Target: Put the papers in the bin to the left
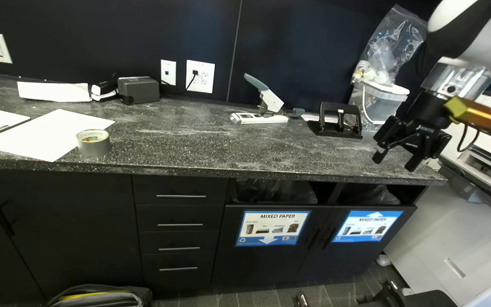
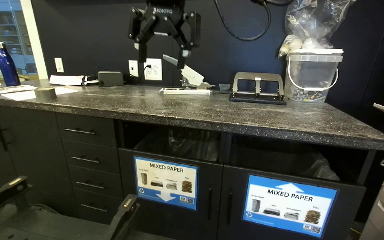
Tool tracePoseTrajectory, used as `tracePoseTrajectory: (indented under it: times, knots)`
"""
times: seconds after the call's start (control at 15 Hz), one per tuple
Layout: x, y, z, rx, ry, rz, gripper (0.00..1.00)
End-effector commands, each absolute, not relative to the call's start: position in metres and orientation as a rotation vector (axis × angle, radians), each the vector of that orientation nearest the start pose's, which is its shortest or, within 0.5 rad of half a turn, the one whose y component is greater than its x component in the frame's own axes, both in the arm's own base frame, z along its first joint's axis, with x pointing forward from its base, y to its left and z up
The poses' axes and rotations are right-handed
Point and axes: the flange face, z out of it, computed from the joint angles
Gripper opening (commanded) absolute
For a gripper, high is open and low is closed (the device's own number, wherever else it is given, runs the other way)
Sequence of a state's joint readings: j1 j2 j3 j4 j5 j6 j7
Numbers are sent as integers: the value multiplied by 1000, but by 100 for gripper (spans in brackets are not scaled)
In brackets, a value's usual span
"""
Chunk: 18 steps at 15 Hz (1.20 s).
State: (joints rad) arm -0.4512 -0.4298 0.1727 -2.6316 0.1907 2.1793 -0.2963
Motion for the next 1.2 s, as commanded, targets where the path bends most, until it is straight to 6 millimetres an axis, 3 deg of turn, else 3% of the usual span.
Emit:
tracePoseTrajectory:
  times: [0.0, 0.2, 0.47, 0.87, 0.93, 1.13]
  knots:
    - [324, -91, 439, -3099, 87, 128, 100]
    - [282, -84, 485, -3115, 34, 215, 100]
    - [250, -73, 518, -3123, -30, 250, 100]
    - [237, -69, 533, -3140, -23, 165, 100]
    - [242, -67, 523, -3121, -40, 206, 100]
    - [241, -68, 525, -3123, -33, 194, 100]
